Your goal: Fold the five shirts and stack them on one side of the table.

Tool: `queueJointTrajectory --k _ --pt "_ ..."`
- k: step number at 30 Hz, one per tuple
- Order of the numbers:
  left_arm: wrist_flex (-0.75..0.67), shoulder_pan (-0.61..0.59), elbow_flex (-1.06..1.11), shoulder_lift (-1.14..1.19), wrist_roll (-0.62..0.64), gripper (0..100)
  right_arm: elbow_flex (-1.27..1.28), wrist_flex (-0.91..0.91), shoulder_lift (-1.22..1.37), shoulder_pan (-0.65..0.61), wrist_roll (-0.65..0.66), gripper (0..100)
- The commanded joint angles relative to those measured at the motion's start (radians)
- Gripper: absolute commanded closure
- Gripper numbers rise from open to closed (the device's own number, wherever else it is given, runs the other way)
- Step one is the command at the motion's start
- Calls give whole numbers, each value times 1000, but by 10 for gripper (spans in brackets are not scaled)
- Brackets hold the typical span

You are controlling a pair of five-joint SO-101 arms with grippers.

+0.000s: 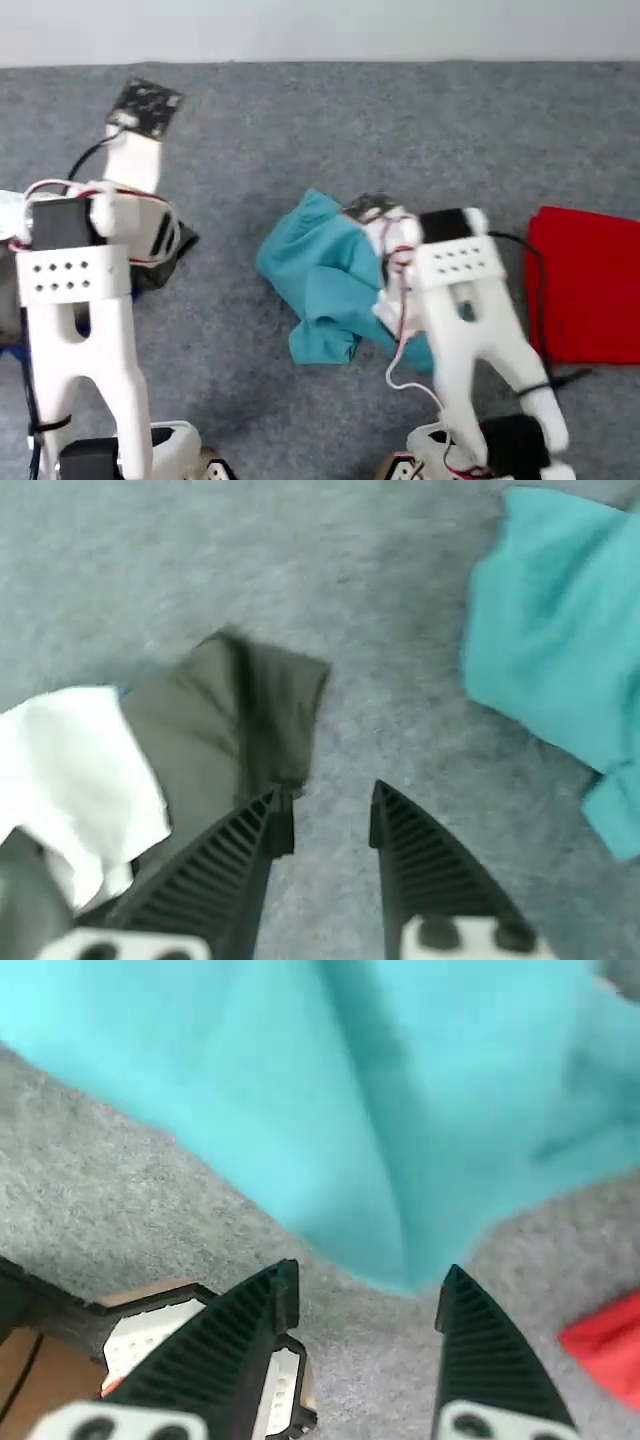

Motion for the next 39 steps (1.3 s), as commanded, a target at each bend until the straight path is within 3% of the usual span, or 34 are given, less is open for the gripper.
queueJointTrajectory --k 1,7,13,18,20,28,39 --pt "-44 -94 2 -3 -6 858 -118 -13 58 -104 -8 766" --pt "-49 -184 8 -2 -9 858 -288 -15 219 -185 -8 765" --pt "-57 -193 41 -2 -11 859 -422 -7 429 -240 -8 772" --pt "-98 -236 99 -9 -9 859 -529 -2 553 -262 29 993" --pt "-98 -275 99 -8 -9 859 -578 35 578 -252 46 972" --pt "-98 -391 99 -8 -9 859 -899 131 501 -166 55 988" --pt "-91 -410 99 -8 -8 859 -1359 119 298 -160 58 988"
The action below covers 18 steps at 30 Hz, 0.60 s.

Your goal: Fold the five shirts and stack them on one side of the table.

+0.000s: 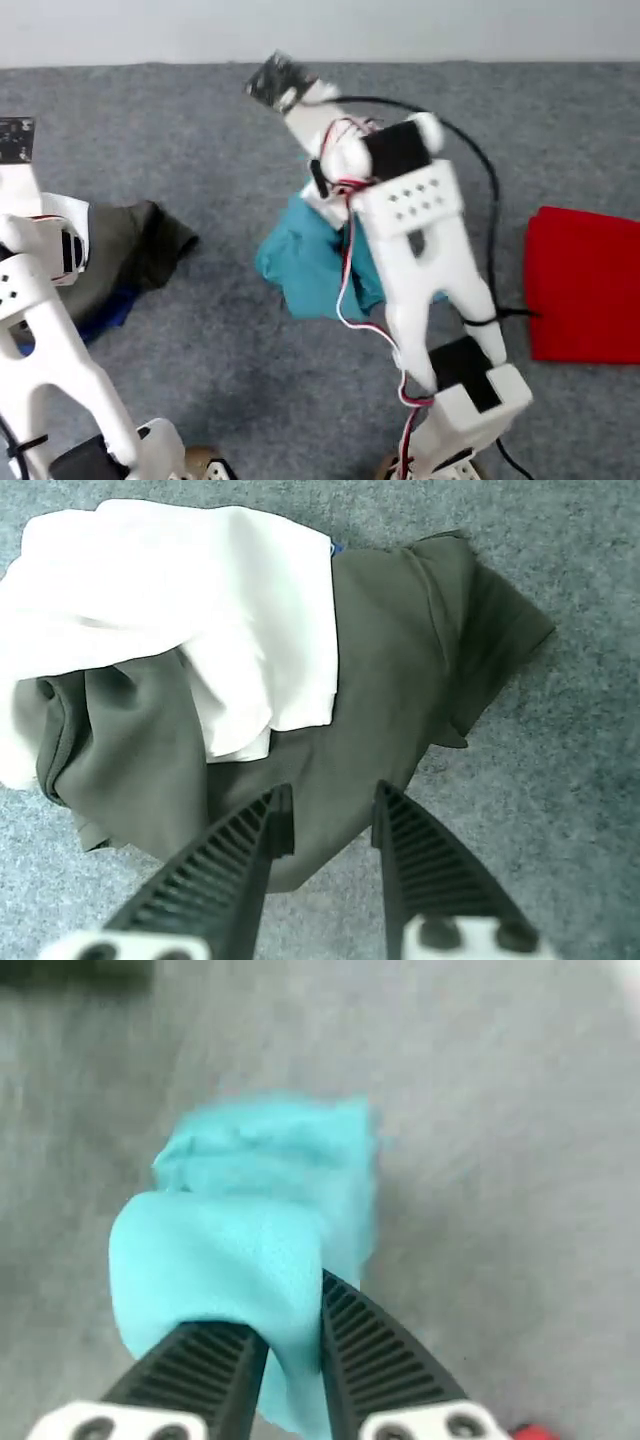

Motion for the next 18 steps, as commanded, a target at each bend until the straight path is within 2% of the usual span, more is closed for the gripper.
queueJointTrajectory --k 1,6,10,14,18 --pt "-12 -5 -7 -11 -8 859 -229 19 -88 8 15 988" --pt "17 -2 -5 -11 -8 859 -465 -71 -93 8 107 988" --pt "23 -3 27 -12 -8 859 -554 -124 -94 12 143 989" --pt "29 -2 48 -12 -8 859 -506 -51 -85 31 138 989" --pt "25 3 41 -12 -8 859 -319 27 -54 51 137 989"
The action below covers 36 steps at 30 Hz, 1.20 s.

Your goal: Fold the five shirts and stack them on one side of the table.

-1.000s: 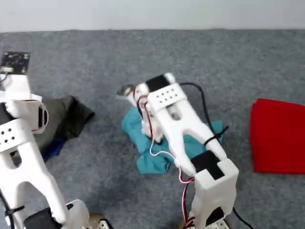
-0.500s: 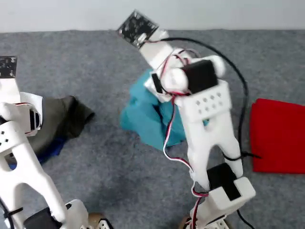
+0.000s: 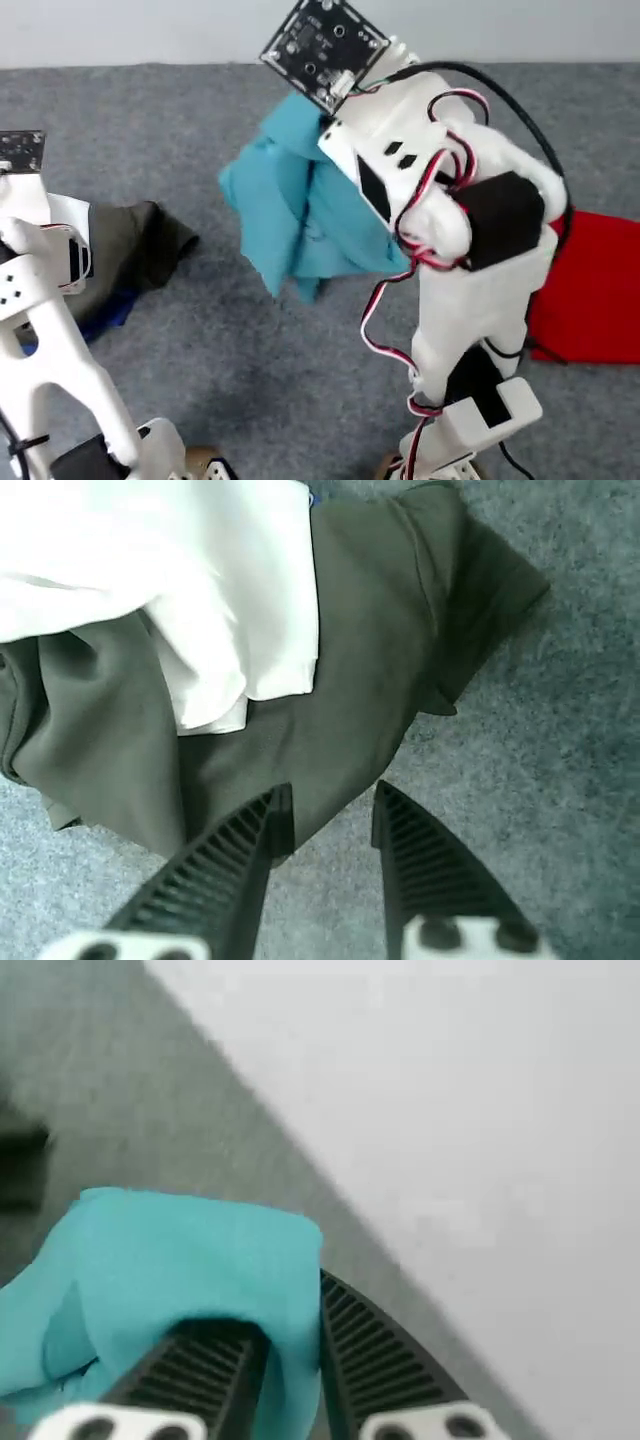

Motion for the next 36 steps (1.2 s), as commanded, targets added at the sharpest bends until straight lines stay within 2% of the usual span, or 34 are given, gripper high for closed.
queueJointTrajectory --k 1,6,10,15,17,22,31,36 --pt "2 3 -15 -12 -8 859 160 62 -4 24 3 989" --pt "8 3 -15 -12 -8 859 450 59 10 58 5 989" --pt "5 2 -15 -12 -8 859 644 61 1 137 9 989" --pt "5 6 -15 -12 -8 859 704 62 -39 285 11 988" --pt "15 43 -18 -14 -8 859 704 62 -73 314 11 988" --pt "28 250 -21 -14 -2 859 778 62 -137 300 71 987" --pt "-157 618 5 -2 38 850 957 56 -208 288 81 987" --pt "-232 763 54 -2 41 756 965 53 -211 289 81 987"
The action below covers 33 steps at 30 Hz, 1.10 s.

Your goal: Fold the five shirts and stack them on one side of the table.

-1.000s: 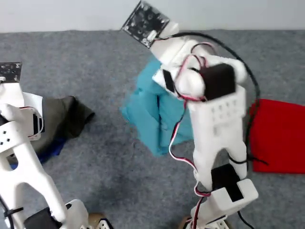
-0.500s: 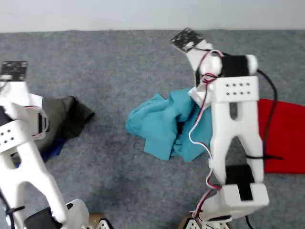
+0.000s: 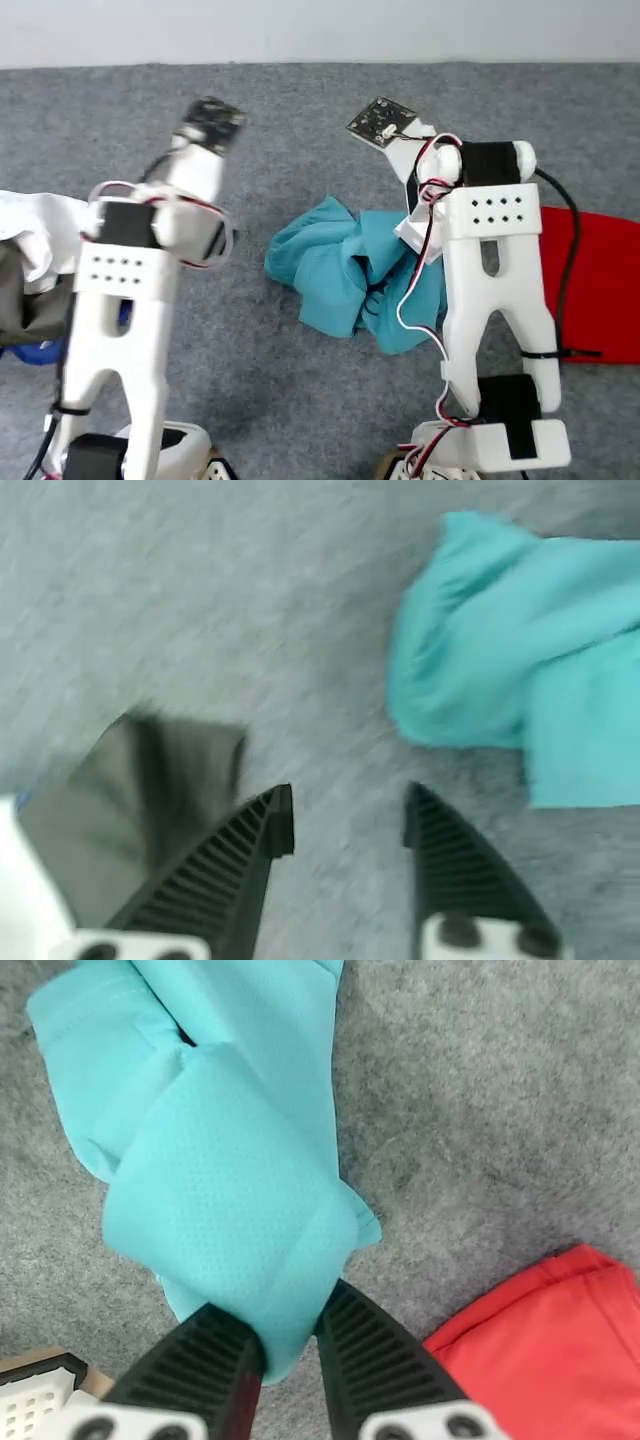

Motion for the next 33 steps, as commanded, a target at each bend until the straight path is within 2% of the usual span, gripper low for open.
queueJointTrajectory --k 1,5,10,25,28,32,33 --pt "-72 95 19 -5 9 756 -6 30 -50 -1 5 987" --pt "-135 164 67 8 9 756 -6 30 -48 -1 3 987" --pt "-175 204 62 143 9 755 -6 30 -47 -4 3 987" --pt "-164 301 -140 474 8 758 -6 28 -48 -7 -32 987" --pt "-160 299 -186 528 8 819 -6 28 -48 -7 -32 987" --pt "-157 301 -208 535 5 976 -6 28 -48 -2 -31 987" --pt "-157 301 -208 535 5 988 -6 28 -48 -1 -31 987"
